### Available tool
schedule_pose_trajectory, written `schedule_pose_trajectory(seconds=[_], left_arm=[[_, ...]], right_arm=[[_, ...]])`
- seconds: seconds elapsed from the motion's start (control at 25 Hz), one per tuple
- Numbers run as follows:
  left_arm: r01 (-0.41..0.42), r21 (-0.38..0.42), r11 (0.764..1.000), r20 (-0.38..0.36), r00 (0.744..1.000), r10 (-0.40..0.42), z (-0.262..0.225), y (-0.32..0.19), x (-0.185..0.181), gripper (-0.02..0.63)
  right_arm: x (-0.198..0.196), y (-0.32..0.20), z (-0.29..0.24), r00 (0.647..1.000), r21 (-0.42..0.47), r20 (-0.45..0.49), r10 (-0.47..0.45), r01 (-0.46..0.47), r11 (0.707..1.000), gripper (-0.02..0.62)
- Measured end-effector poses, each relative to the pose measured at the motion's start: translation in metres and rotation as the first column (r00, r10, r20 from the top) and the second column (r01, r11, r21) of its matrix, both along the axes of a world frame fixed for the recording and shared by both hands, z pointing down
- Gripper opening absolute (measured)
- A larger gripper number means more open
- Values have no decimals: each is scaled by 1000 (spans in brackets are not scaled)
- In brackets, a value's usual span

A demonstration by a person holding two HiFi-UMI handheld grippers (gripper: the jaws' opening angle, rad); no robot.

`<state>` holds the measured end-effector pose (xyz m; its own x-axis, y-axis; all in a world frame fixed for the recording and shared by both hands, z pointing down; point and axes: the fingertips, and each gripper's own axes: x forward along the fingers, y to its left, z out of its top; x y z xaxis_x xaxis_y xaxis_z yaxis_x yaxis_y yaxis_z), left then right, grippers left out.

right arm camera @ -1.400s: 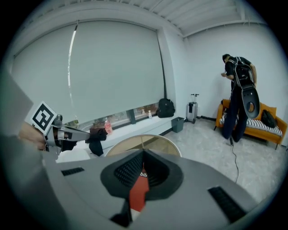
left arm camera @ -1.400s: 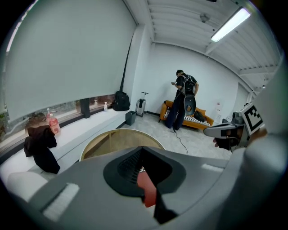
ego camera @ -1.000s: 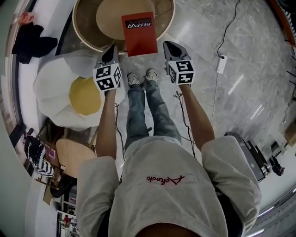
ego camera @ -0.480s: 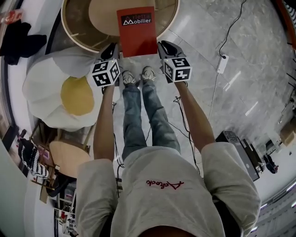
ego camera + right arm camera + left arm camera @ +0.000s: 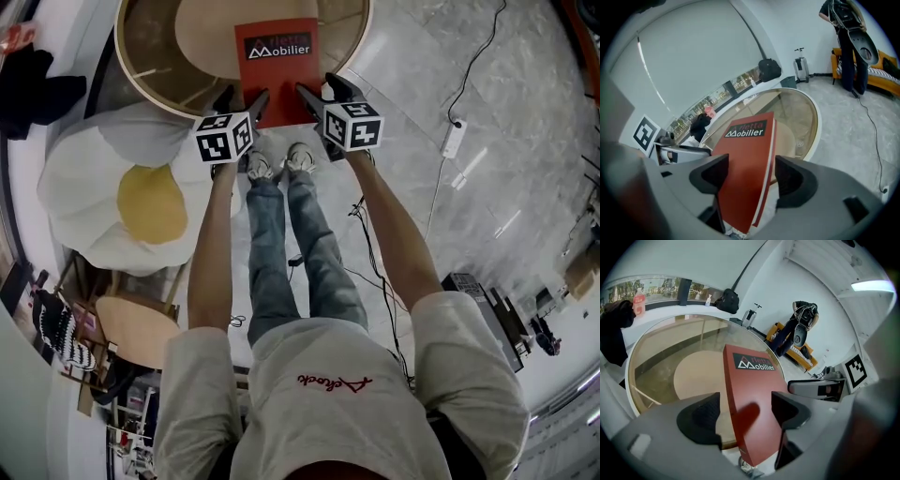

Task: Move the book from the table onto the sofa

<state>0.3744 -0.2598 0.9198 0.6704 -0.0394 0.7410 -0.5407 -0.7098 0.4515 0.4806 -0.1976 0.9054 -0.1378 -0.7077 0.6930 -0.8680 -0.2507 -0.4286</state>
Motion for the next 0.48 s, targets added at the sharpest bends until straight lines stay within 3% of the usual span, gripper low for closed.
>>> schedule_pose_trajectory(seconds=[0.32, 0.48], left_arm=[[-21, -57, 998, -7, 1000, 21, 23, 15, 12, 344], [-7, -47, 999, -16, 1000, 6, 25, 14, 13, 344]], right_arm=[[-7, -4, 23, 1000, -37, 13, -17, 18, 999, 273], [-9, -5, 24, 1000, -31, 22, -16, 16, 999, 272]])
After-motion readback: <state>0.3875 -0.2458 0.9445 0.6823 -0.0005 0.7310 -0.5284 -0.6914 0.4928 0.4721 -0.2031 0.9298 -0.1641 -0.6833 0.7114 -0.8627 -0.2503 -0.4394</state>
